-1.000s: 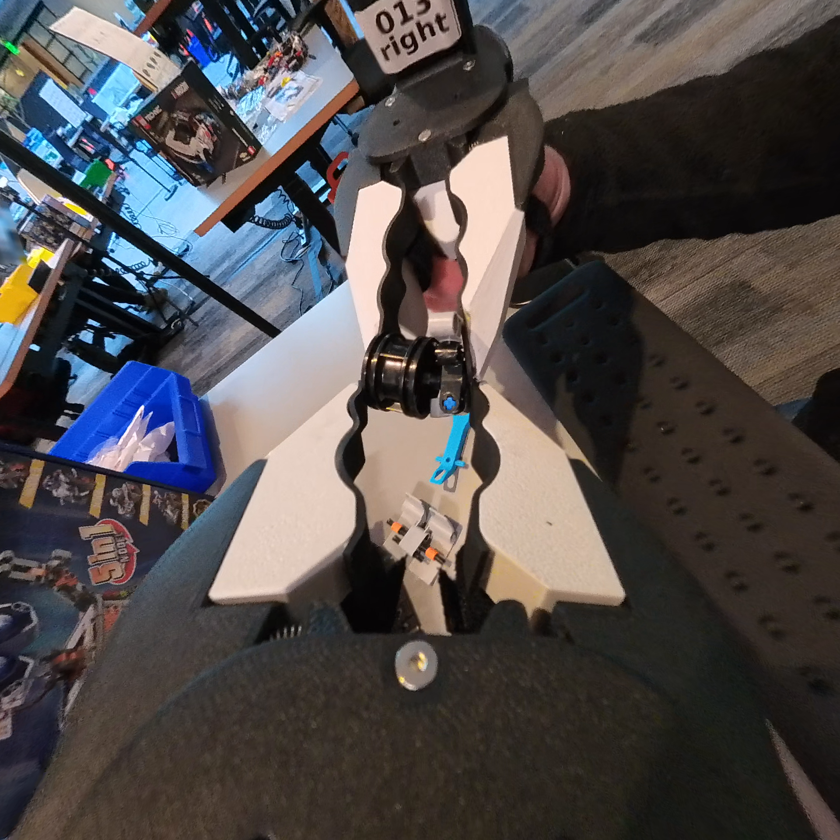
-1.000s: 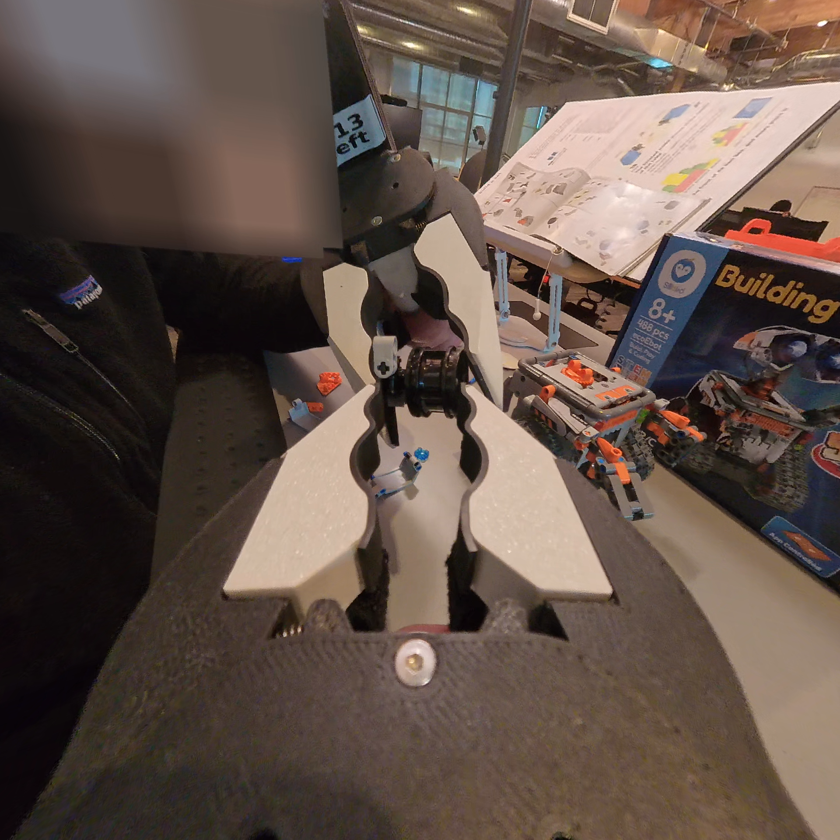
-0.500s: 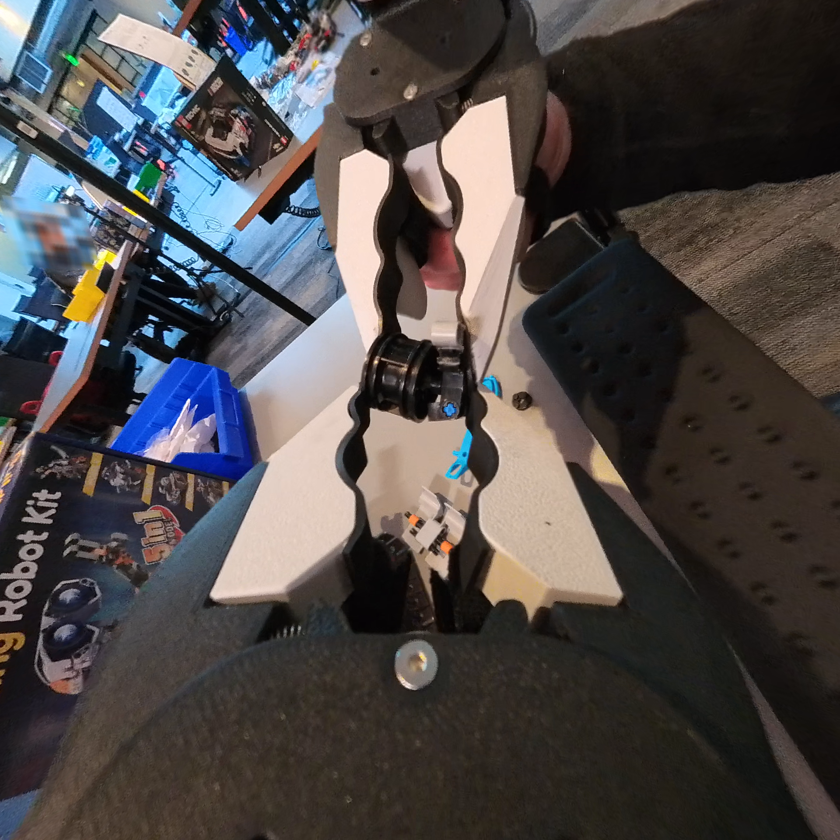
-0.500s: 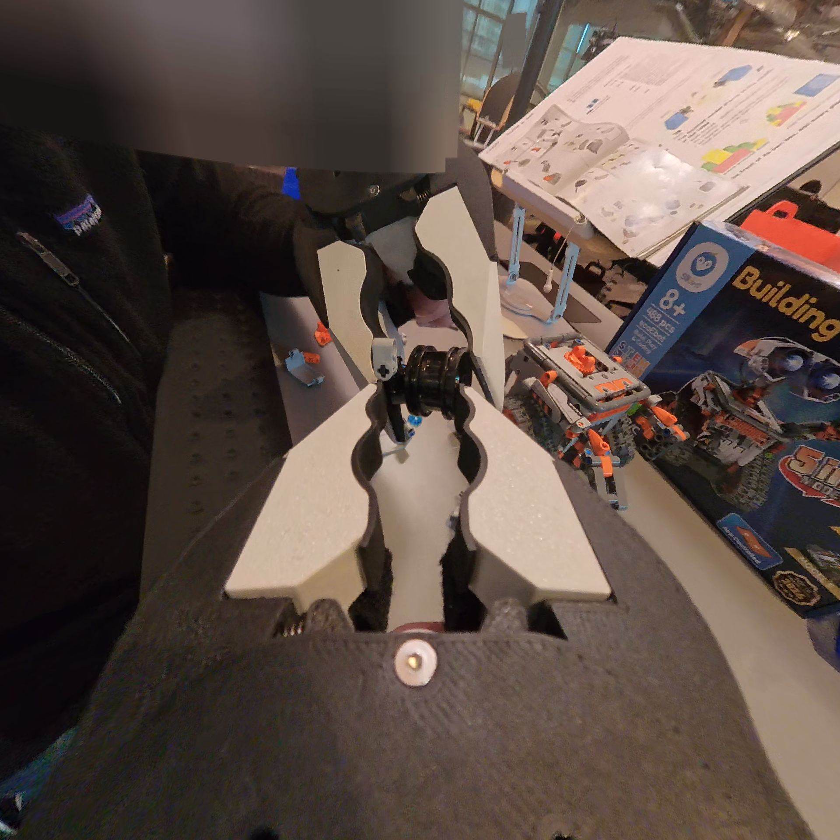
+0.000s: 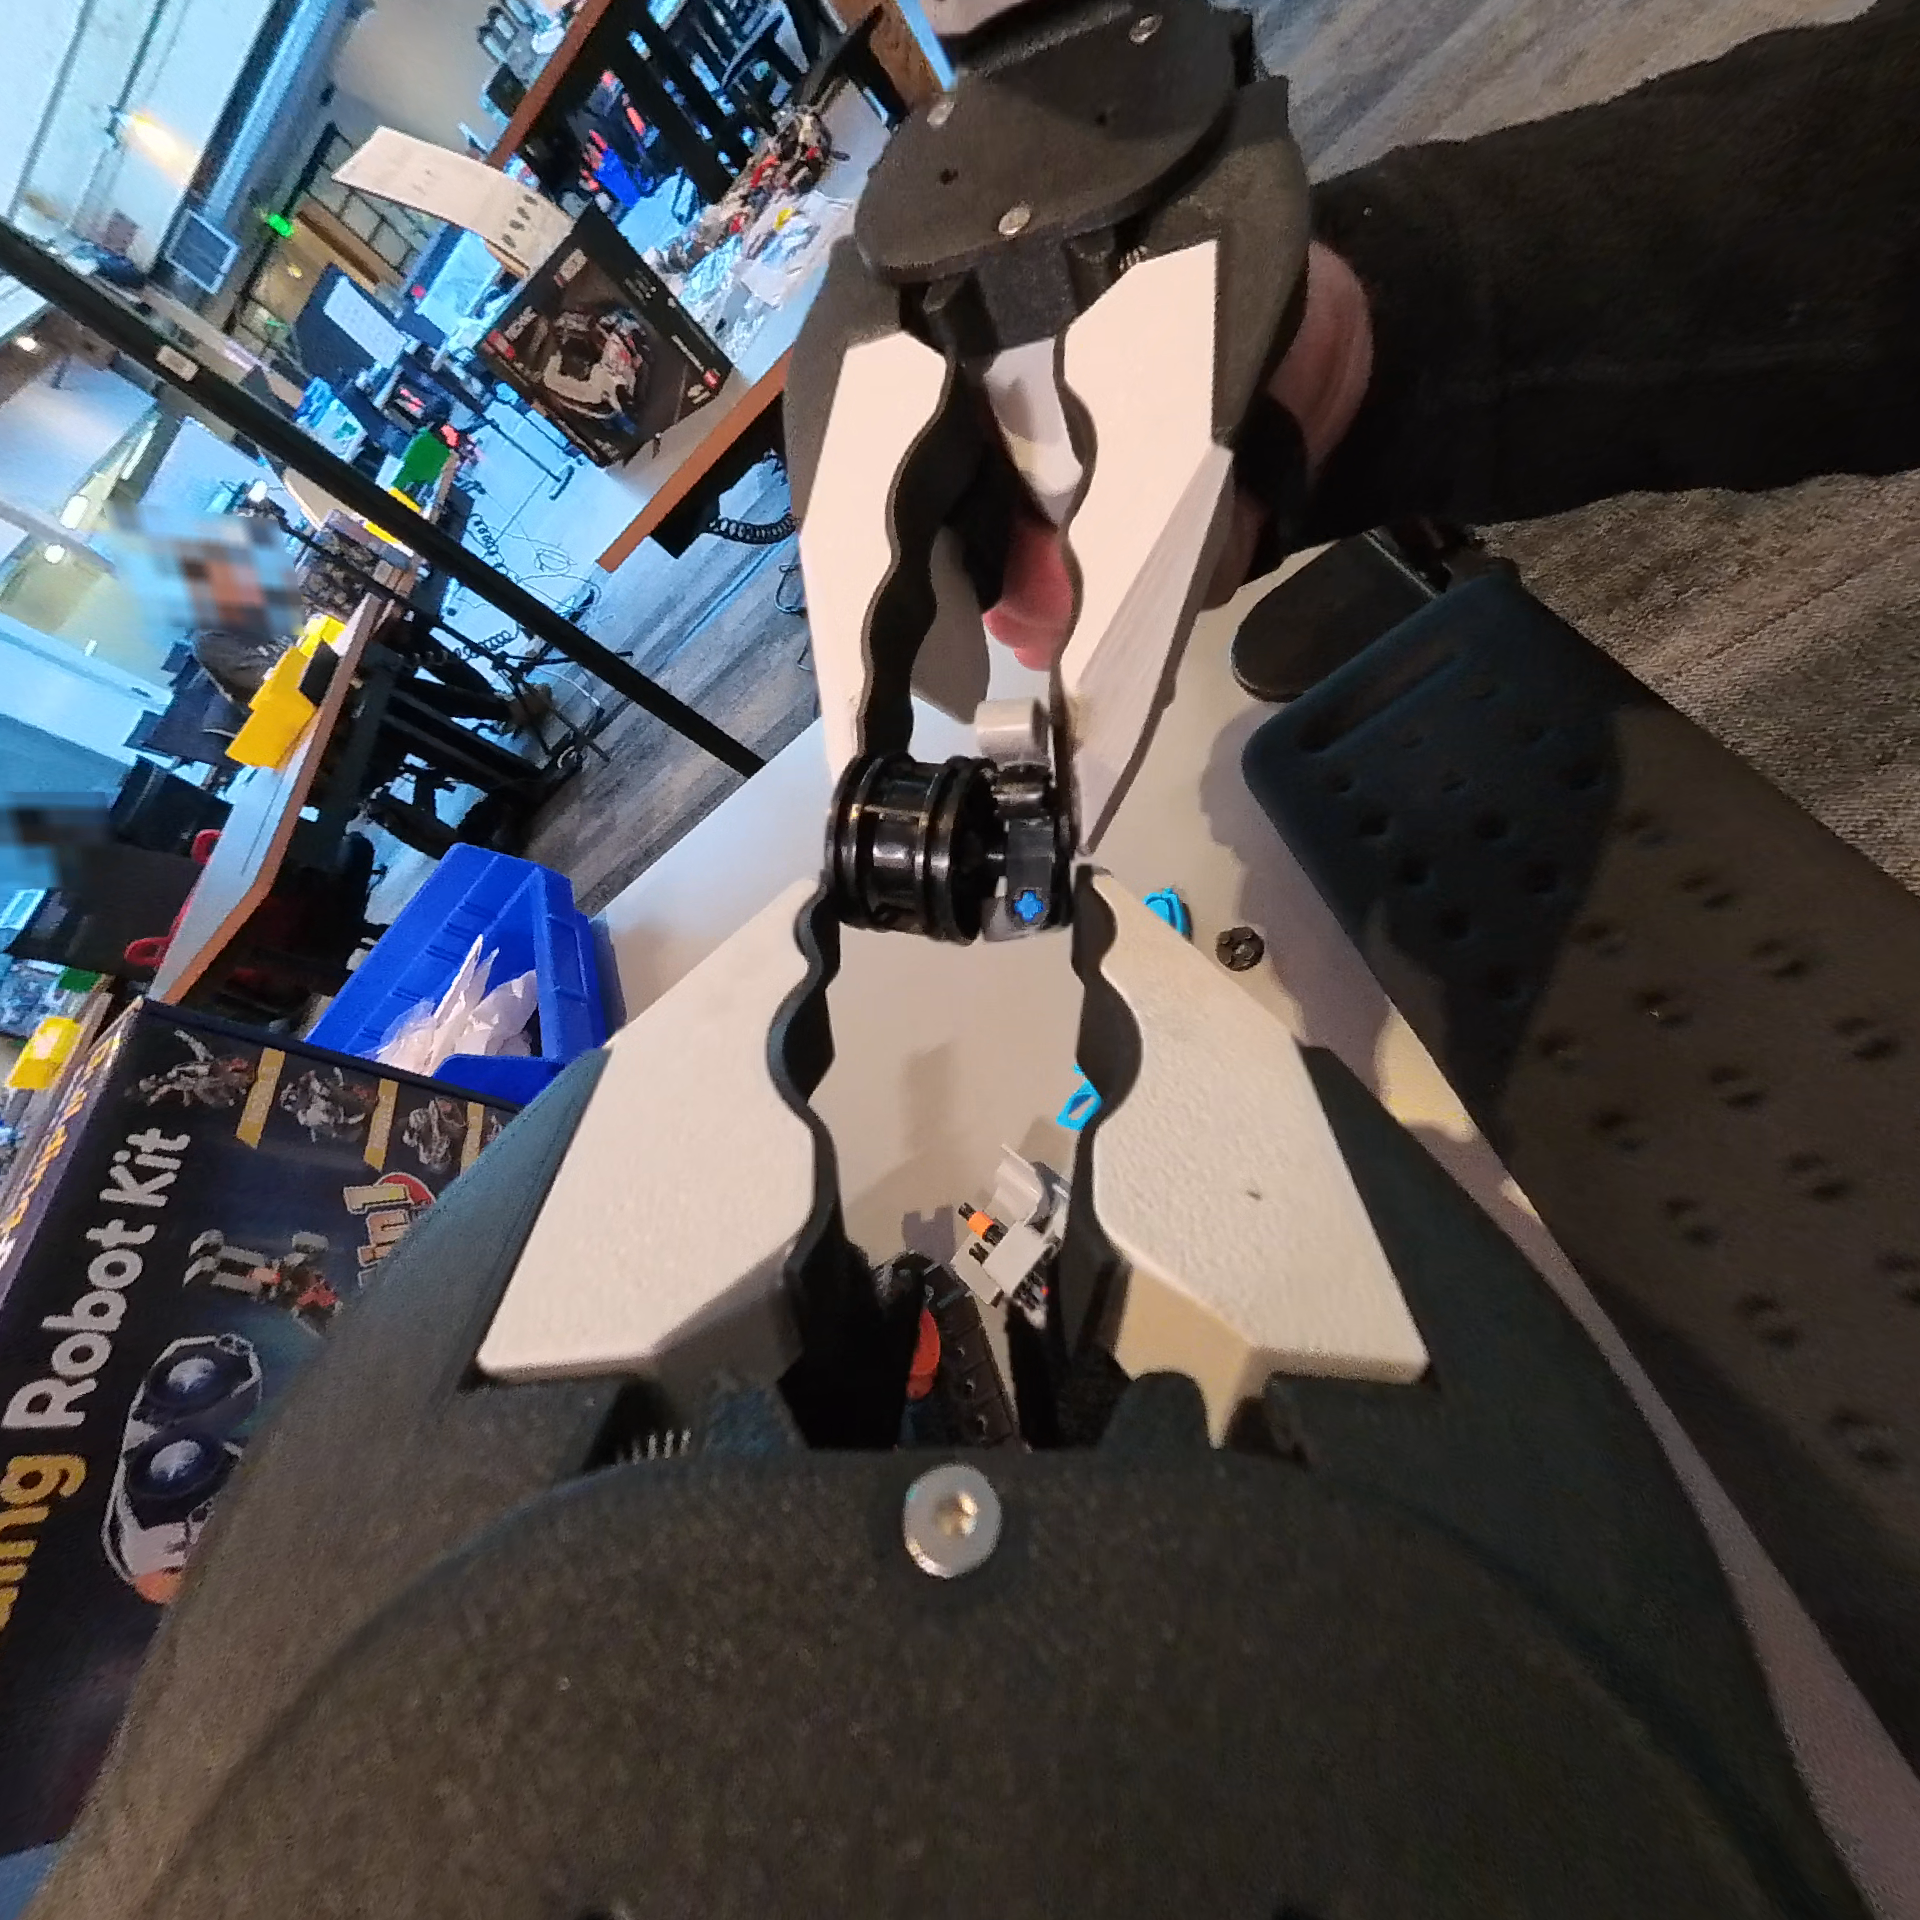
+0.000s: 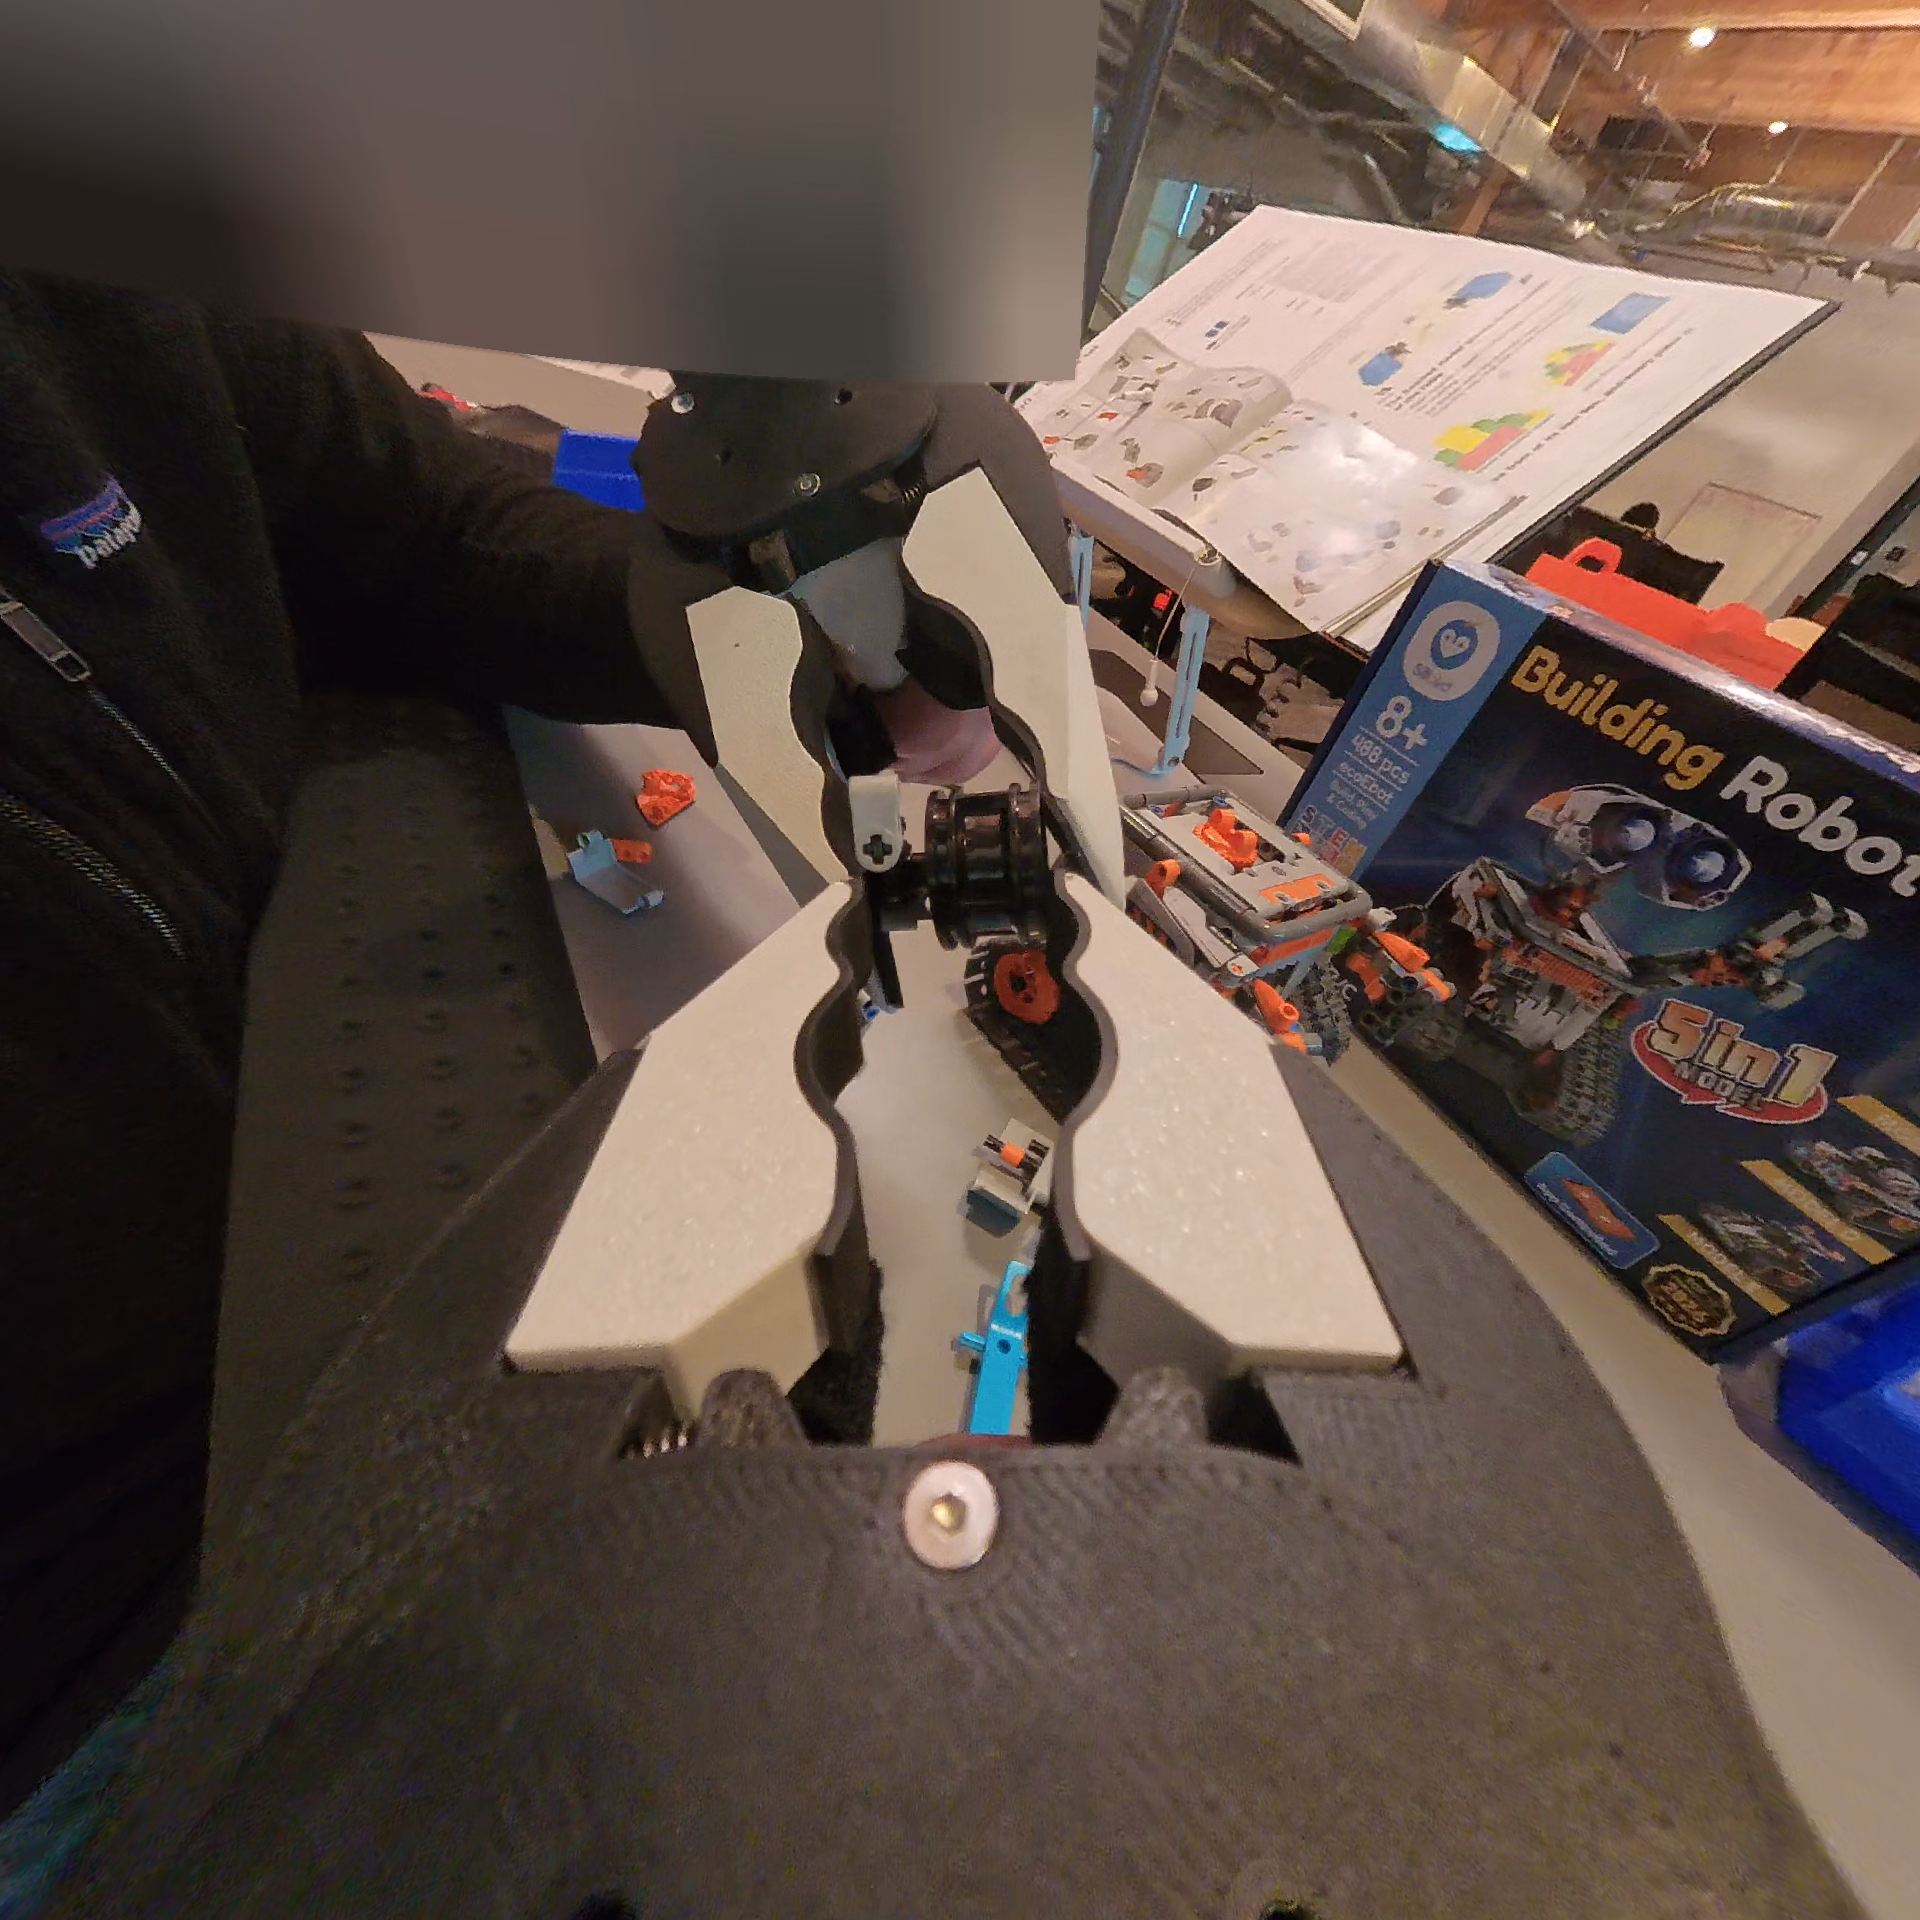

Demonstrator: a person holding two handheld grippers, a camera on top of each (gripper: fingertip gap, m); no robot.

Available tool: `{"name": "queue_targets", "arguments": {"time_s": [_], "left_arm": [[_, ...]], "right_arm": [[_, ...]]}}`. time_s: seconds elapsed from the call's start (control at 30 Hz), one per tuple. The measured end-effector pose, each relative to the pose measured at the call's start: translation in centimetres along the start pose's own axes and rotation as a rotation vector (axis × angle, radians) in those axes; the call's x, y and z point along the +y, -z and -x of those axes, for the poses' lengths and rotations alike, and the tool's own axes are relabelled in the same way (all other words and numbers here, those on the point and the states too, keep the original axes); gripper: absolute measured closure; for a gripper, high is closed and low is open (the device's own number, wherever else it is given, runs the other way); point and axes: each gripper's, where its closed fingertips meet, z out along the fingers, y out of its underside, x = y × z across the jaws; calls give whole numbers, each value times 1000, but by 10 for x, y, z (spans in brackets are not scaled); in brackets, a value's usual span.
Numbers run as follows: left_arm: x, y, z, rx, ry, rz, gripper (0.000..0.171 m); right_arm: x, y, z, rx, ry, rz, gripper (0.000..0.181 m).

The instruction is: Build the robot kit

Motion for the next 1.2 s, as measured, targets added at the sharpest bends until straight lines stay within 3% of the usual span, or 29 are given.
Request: {"name": "queue_targets", "arguments": {"time_s": [0.33, 0.93, 1.2], "left_arm": [[-9, 6, -13, 136, 74, -100, 133], [-6, -3, -13, -9, -17, 12, 135], [-19, 1, -5, 72, 153, -157, 134]], "right_arm": [[-7, 5, 10, -82, -18, -69, 150], [-1, 11, 12, -96, 20, -16, 152], [-12, 19, 4, -108, -98, -187, 150]]}}
